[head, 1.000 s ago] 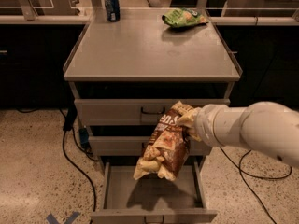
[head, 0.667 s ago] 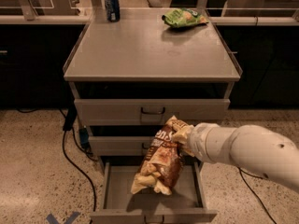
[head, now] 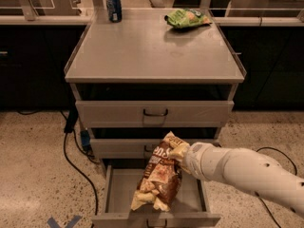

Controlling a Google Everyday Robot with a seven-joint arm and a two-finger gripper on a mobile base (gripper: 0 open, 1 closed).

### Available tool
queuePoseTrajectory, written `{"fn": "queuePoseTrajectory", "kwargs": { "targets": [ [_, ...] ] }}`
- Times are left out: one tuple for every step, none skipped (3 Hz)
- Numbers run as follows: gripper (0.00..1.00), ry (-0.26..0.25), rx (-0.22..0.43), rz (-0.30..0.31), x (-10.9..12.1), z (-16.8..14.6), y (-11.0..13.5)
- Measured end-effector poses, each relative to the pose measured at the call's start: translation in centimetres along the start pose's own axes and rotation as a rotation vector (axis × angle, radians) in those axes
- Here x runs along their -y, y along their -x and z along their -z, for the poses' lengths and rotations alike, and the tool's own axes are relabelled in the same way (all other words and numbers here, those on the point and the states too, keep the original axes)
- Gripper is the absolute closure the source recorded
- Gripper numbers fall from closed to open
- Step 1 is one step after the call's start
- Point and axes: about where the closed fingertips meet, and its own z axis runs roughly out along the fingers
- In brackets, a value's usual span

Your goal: Place brown chip bag into bottom drawer

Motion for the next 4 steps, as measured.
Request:
{"fn": "queuePoseTrajectory", "kwargs": {
  "targets": [
    [1.0,-0.035,0.003,0.031,-1.9,-2.0,0.0],
    [1.0,-0.061,0.01,0.053,-4.8,-5.5,-0.4],
    [1.0,-0.068,0.031,0.054,-8.2,-9.4,-0.5],
    [1.0,-0.06,0.047,0.053,-10.9,-12.5,-0.4]
  ]
}}
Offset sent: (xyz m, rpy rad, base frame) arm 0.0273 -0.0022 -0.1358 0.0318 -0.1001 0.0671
